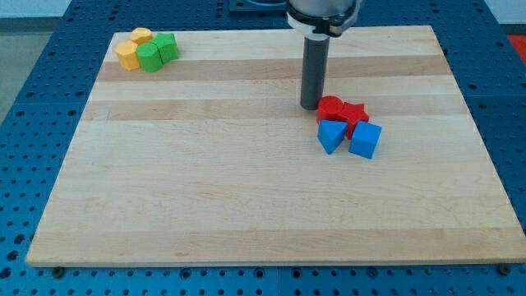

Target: Move the red circle and red star along with the blue cube towards bottom

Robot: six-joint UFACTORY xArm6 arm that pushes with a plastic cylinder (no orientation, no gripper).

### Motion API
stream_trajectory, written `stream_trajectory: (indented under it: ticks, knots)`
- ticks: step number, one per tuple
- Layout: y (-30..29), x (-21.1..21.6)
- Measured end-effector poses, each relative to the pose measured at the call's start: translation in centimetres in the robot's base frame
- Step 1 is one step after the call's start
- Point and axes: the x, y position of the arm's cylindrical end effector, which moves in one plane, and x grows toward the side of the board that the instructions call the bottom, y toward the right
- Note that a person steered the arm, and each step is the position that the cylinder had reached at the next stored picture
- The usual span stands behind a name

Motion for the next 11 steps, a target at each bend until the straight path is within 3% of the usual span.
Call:
stream_trajectory:
  ticks: [6, 11]
  knots:
    - [7.2, 1.3]
    - [12.0, 6.9]
